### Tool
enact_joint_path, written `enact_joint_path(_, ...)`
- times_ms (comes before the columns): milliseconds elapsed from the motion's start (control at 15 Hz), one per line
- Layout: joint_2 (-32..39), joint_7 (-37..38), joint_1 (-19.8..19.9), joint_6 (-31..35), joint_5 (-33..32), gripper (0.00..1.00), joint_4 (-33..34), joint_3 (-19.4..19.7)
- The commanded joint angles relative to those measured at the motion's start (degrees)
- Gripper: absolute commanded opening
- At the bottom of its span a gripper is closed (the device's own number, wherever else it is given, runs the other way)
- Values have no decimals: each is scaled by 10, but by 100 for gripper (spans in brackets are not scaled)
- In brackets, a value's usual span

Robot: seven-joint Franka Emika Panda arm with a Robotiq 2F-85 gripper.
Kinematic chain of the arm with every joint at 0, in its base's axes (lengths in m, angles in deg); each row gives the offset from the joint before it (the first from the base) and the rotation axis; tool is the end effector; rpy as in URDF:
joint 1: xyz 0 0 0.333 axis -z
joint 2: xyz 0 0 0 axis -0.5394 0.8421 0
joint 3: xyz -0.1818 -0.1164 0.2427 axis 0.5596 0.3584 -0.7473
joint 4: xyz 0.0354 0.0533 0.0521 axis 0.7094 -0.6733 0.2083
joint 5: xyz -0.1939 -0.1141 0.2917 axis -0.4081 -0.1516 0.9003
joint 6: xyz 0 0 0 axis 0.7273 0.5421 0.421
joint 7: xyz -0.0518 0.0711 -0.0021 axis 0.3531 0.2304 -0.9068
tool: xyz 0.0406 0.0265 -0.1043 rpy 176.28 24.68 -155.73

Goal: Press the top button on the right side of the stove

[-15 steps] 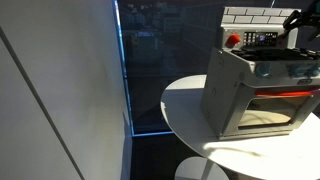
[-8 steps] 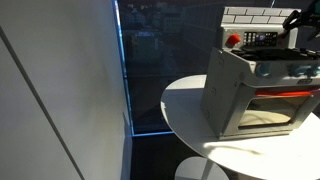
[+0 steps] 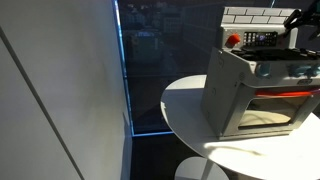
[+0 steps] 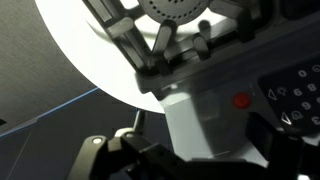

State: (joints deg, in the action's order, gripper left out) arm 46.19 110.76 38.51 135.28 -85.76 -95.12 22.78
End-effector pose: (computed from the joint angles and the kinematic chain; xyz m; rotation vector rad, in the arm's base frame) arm 0.5830 -0.1065 0.4926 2.8639 -0.9360 0.6665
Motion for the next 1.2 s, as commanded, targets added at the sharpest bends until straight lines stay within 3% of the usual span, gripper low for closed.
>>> enact_joint_path(0, -38, -19, -7, -18, 23, 100, -25, 6)
enact_joint_path(400, -119, -88, -4, -95, 68, 100, -76, 2)
enact_joint_path(1133, -228, -192, 5, -357, 71, 100, -74, 7)
